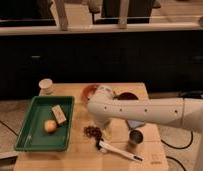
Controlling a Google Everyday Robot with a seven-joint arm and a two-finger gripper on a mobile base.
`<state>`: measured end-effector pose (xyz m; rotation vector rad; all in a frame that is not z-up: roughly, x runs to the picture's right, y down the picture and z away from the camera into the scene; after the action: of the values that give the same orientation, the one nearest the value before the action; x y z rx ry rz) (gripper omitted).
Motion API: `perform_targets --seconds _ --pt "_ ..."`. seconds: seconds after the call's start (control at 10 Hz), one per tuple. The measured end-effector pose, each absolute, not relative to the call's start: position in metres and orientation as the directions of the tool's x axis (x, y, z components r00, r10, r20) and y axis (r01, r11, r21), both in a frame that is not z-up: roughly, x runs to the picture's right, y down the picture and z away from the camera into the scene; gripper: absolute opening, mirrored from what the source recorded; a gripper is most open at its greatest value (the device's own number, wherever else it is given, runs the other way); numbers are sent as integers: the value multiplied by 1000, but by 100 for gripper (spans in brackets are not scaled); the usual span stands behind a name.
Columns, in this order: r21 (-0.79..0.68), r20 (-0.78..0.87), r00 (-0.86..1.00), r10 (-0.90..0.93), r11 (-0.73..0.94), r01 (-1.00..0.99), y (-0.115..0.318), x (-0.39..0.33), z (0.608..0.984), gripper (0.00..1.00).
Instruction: Place grapes in table surface
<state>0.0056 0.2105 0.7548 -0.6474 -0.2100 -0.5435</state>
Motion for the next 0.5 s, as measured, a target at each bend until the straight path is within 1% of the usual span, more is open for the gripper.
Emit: perform_targets --seconds 0.5 --pt "-527 365 848 -385 665 529 216 4 767 80"
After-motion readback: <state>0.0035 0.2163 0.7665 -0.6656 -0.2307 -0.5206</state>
